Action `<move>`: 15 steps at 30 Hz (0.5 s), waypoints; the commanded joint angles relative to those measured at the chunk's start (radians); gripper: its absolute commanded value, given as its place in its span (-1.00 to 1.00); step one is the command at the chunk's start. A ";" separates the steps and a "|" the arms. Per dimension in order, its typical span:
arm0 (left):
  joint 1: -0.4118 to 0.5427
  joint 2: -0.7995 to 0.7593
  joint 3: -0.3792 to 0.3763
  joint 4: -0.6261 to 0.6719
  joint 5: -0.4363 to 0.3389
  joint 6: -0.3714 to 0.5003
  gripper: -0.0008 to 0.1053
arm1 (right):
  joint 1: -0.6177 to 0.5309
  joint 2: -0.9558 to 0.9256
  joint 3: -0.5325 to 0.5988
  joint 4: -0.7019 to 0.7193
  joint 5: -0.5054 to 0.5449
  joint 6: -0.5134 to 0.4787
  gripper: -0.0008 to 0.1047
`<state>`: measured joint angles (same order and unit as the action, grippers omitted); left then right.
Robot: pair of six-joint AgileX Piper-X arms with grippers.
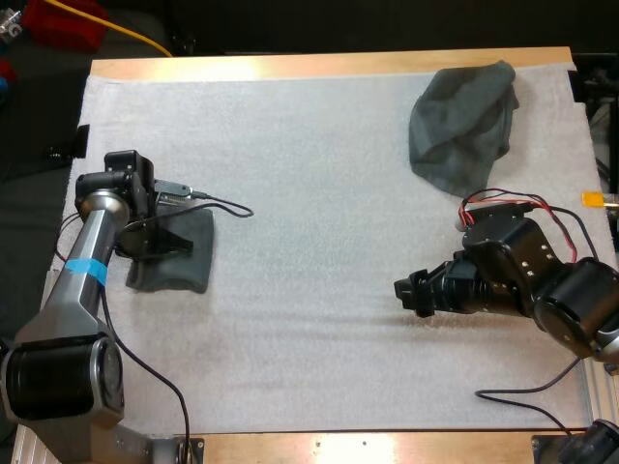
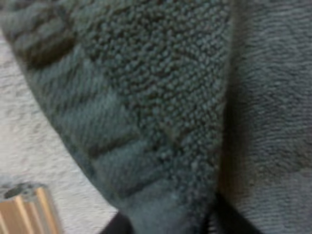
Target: Pick towel from pile, fold and stack
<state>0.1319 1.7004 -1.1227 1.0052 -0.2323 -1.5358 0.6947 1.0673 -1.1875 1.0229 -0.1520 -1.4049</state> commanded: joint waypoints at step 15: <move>0.000 -0.075 -0.027 -0.013 -0.075 -0.079 0.27 | 0.000 -0.009 -0.005 0.007 -0.009 -0.013 0.37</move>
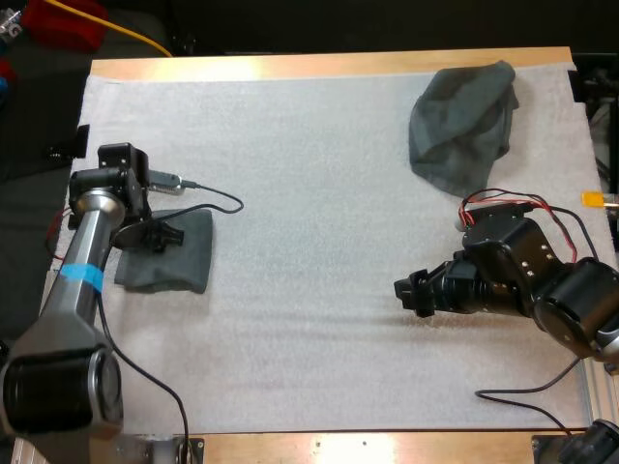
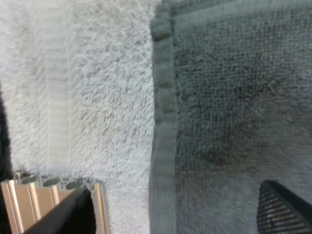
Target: Pick towel from pile, fold and stack
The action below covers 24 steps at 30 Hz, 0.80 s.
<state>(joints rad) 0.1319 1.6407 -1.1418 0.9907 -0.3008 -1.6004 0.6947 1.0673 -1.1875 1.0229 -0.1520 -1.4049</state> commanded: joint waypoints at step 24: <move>0.000 -0.308 -0.008 0.092 0.562 -0.051 0.27 | -0.008 -0.009 -0.005 0.005 0.072 -0.072 0.37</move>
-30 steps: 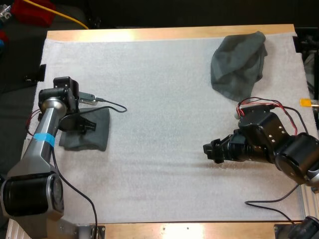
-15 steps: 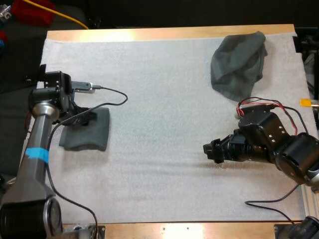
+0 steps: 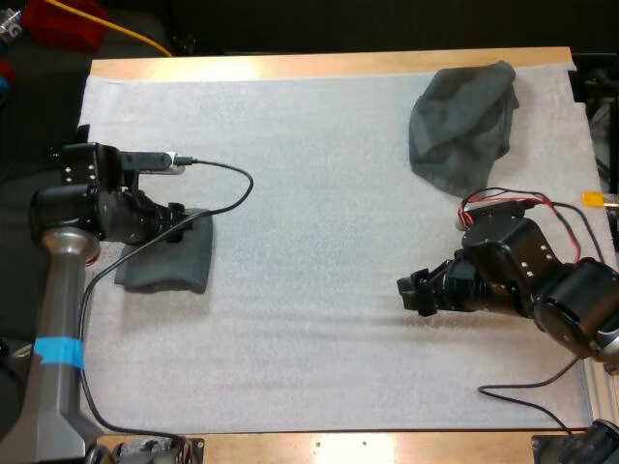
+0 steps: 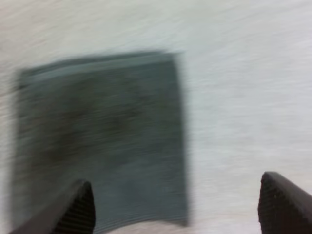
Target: Pick towel from pile, fold and stack
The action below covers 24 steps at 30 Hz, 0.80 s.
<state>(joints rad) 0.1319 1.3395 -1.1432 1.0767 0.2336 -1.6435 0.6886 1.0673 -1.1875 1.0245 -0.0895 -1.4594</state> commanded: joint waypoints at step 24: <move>0.000 -0.328 -0.007 0.080 0.070 -0.035 0.27 | -0.553 -0.015 -0.005 0.087 0.019 -0.209 0.37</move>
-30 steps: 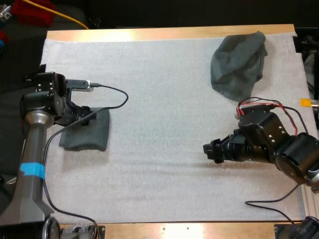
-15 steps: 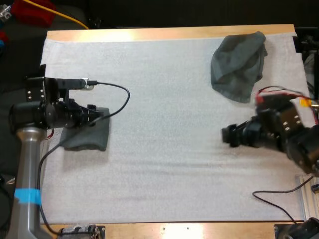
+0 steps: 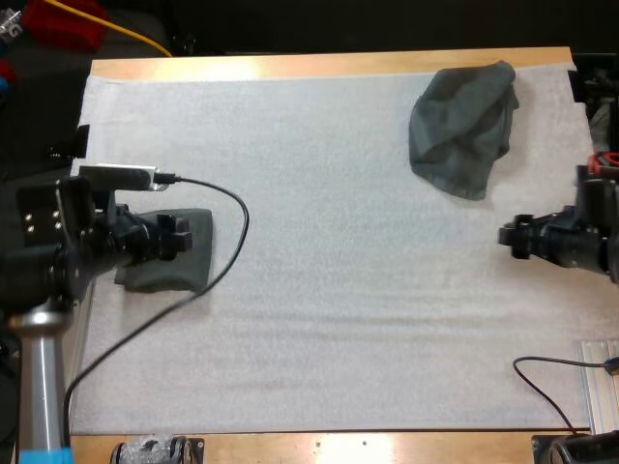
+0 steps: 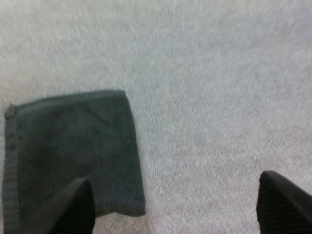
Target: Pick towel from pile, fold and stack
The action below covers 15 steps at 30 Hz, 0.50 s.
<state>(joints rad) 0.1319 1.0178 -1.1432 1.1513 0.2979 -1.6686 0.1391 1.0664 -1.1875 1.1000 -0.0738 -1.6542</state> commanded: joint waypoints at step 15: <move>0.000 -0.205 -0.007 0.106 0.004 -0.037 0.27 | -0.099 -0.167 -0.005 0.093 0.123 -0.077 0.37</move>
<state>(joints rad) 0.1319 0.8173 -1.1432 1.2521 0.2979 -1.6930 0.0425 0.9066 -1.1875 1.1785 0.0403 -1.7158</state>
